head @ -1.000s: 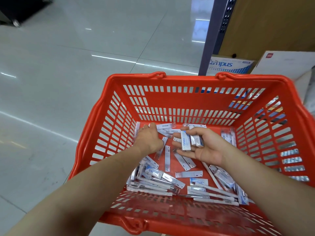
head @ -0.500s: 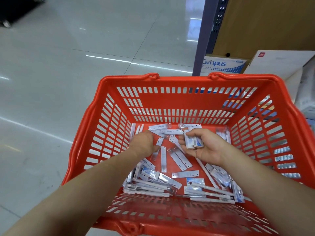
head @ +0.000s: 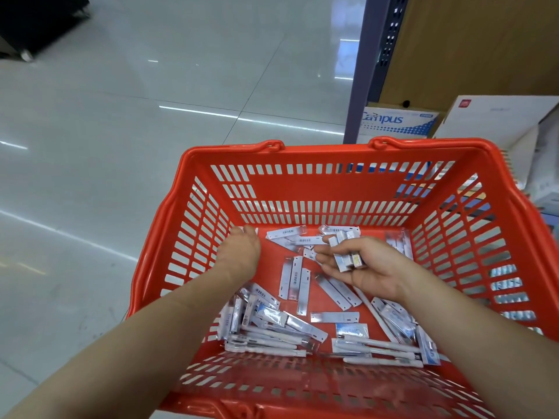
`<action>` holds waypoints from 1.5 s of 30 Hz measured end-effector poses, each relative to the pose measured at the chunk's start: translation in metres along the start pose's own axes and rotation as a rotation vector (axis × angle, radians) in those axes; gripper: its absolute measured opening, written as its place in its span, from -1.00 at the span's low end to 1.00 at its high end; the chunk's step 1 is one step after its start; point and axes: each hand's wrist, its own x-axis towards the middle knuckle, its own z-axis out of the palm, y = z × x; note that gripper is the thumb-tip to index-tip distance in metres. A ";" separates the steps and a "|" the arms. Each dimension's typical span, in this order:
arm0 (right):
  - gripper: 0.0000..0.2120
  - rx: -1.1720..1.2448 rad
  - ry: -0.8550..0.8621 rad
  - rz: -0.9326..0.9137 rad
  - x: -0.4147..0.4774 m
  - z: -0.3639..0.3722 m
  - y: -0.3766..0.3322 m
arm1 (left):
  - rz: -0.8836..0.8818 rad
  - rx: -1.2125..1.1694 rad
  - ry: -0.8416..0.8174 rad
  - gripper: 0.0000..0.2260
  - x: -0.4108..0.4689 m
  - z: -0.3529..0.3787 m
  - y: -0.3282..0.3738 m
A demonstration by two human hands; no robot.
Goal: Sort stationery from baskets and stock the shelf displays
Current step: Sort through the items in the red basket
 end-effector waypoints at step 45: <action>-0.88 -0.831 -0.097 -0.324 -0.088 0.020 -0.074 | 0.168 -1.789 -0.315 -0.91 -0.078 -0.156 0.051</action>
